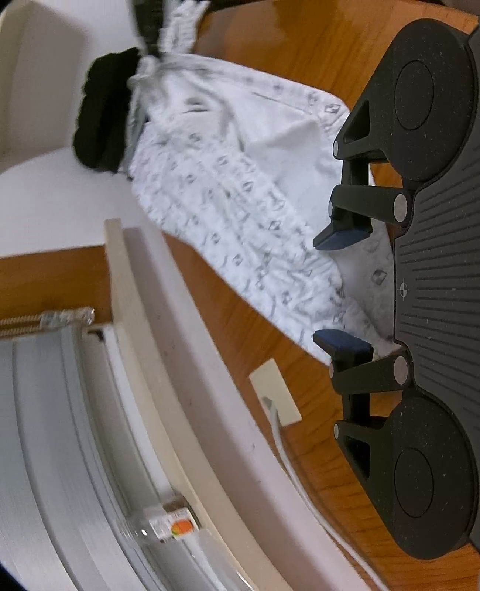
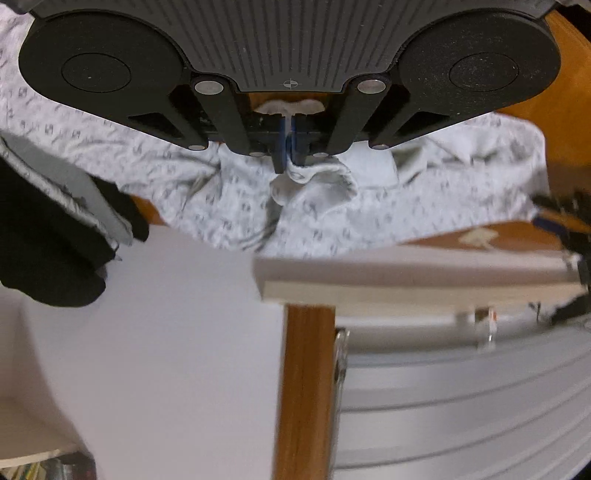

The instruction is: Fold clothes

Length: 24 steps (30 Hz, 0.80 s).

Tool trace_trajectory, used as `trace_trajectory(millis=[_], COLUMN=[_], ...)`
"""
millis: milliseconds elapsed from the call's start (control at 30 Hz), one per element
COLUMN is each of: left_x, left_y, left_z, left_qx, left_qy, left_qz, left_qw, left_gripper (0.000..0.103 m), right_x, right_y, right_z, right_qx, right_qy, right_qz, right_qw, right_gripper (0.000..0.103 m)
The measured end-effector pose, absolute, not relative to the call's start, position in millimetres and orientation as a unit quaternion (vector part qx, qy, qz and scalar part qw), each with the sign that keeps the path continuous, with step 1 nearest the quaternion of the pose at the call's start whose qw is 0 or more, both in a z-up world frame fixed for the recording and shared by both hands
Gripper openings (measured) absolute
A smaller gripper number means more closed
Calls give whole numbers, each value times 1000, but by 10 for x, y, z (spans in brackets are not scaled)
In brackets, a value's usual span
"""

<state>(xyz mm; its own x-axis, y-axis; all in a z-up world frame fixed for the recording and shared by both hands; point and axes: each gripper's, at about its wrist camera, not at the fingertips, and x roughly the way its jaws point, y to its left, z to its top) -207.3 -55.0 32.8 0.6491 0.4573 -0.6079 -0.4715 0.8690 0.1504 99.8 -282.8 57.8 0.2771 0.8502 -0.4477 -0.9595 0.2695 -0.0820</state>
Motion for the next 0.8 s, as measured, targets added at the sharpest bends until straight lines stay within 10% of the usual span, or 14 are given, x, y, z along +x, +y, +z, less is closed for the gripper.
trace_trajectory(millis=[200, 300, 800], left_x=[-1938, -1951, -3085], left_y=[-426, -253, -492], left_z=[213, 205, 684], left_qx=[-6, -49, -61], left_qy=[349, 347, 320], left_qz=[272, 250, 259], left_qw=[897, 903, 909], left_gripper=[52, 12, 8], right_x=[1070, 1098, 551], right_y=[-2869, -2852, -2264], right_z=[776, 884, 2005], right_qx=[-150, -144, -119], right_qy=[138, 127, -18], right_qz=[571, 568, 603], right_qw=[795, 800, 789], right_gripper=[4, 4, 3])
